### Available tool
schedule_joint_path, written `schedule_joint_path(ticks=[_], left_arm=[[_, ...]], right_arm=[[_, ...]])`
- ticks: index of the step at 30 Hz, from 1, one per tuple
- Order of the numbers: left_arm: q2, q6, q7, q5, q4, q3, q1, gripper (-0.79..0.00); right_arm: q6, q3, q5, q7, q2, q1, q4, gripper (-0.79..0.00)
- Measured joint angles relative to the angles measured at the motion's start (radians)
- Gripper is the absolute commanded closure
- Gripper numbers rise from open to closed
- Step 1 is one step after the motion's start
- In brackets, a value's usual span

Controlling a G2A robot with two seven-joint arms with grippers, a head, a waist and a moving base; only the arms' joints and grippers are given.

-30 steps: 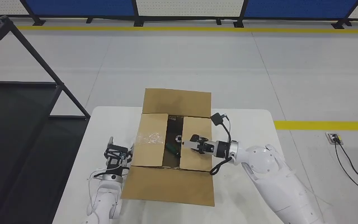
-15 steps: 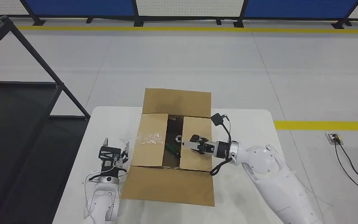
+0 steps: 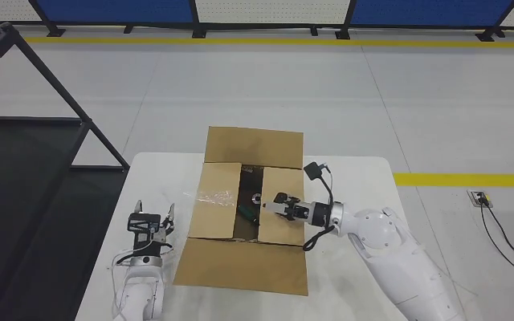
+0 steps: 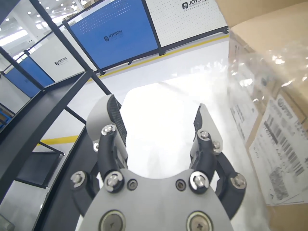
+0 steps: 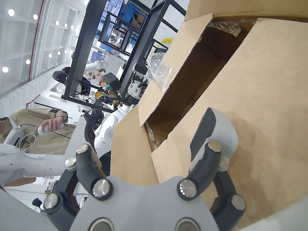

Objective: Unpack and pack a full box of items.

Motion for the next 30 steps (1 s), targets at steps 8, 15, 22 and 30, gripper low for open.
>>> schedule_joint_path(ticks=[8,15,22,30], left_arm=[[0.002,0.001,0.012,-0.075,-0.021,-0.07,0.044,-0.631],[0.006,-0.049,0.017,-0.074,-0.042,-0.091,0.085,-0.64],[0.011,-0.131,0.024,-0.013,-0.033,-0.074,0.105,-0.705],[0.004,-0.133,-0.03,-0.122,-0.035,-0.081,0.062,-0.785]], right_arm=[[0.002,-0.006,0.005,0.005,-0.002,0.013,0.007,-0.785],[0.001,-0.016,0.008,0.006,-0.006,0.026,0.022,-0.785],[0.009,-0.013,0.003,0.004,-0.005,0.024,0.014,-0.785],[0.009,0.005,-0.015,0.001,0.002,0.0,-0.016,-0.785]])
